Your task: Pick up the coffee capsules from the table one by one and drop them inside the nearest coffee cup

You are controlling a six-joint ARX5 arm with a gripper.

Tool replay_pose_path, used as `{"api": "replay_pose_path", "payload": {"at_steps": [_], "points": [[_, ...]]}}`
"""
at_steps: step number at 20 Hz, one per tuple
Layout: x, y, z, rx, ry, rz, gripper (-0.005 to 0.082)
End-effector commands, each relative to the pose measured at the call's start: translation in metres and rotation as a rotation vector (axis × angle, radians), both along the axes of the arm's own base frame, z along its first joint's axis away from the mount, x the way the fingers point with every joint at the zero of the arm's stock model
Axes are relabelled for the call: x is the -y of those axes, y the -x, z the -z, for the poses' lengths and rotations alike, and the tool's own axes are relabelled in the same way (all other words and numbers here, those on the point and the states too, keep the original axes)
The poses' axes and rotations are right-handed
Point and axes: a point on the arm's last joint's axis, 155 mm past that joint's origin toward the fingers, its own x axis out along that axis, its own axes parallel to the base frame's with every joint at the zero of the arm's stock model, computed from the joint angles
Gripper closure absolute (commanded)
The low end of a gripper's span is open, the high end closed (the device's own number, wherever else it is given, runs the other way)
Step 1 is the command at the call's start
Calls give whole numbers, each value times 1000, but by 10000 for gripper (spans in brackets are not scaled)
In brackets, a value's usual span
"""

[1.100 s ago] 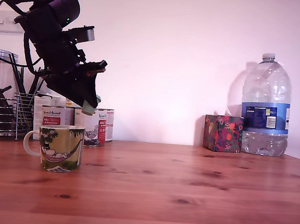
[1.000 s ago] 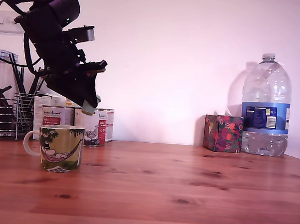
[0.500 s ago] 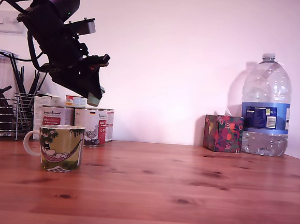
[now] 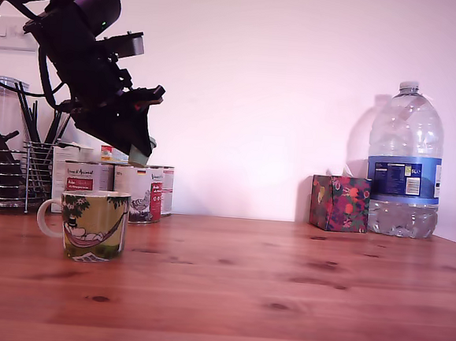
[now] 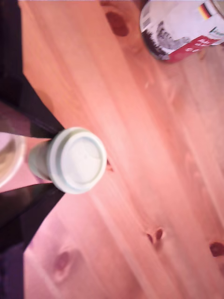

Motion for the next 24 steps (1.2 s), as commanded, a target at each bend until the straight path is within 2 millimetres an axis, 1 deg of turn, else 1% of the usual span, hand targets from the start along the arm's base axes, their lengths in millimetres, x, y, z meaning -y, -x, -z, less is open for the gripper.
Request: {"api": "replay_pose_path", "payload": {"at_steps": [1, 3, 6, 13, 15, 20, 24], "points": [[-3, 4, -16, 21, 10, -5, 551], [-4, 8, -22, 22, 10, -5, 551], [-10, 20, -24, 5, 2, -10, 551], [-48, 56, -14, -6, -1, -69, 551], [-54, 61, -14, -8, -2, -78, 551], [-55, 62, -8, -27, -7, -80, 551], [-49, 58, 11, -99, -29, -70, 551]]}}
